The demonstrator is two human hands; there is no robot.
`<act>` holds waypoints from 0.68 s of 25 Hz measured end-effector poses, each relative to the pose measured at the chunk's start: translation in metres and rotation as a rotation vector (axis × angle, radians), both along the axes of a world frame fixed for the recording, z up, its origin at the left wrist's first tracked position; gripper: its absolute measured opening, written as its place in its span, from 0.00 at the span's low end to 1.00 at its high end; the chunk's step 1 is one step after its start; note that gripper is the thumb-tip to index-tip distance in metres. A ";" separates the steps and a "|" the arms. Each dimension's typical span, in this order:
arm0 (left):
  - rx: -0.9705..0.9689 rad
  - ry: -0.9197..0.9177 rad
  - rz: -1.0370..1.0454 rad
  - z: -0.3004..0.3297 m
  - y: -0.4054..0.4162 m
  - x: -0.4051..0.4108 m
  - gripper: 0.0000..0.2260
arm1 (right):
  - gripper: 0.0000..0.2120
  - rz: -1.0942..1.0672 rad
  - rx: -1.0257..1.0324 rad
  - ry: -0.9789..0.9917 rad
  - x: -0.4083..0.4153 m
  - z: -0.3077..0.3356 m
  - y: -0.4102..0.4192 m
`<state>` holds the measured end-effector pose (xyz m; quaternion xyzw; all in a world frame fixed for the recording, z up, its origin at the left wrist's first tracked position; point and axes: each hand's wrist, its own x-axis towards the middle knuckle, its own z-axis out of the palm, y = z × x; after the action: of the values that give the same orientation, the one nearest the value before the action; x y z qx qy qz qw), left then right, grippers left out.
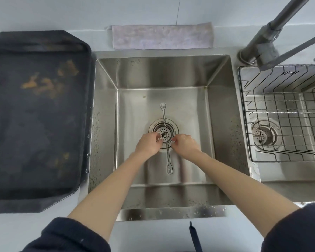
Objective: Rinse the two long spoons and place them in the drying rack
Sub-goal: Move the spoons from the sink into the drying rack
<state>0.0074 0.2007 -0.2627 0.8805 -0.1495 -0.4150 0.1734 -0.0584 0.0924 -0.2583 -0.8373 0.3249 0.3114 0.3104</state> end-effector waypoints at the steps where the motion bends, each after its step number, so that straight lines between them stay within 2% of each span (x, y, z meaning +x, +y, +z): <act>1: -0.007 0.057 0.067 -0.004 0.000 0.001 0.15 | 0.17 -0.022 0.008 0.016 0.002 -0.003 0.000; 9: -0.017 0.220 0.263 -0.032 -0.012 0.012 0.18 | 0.16 -0.100 0.048 0.074 0.014 -0.028 0.006; 17: -0.155 0.396 0.510 -0.057 -0.027 0.016 0.17 | 0.13 -0.135 0.060 0.082 0.020 -0.044 0.008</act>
<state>0.0238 0.1738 -0.3196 0.7759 0.0814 -0.5088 0.3640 -0.0389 0.1001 -0.3022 -0.7905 0.3834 0.3333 0.3420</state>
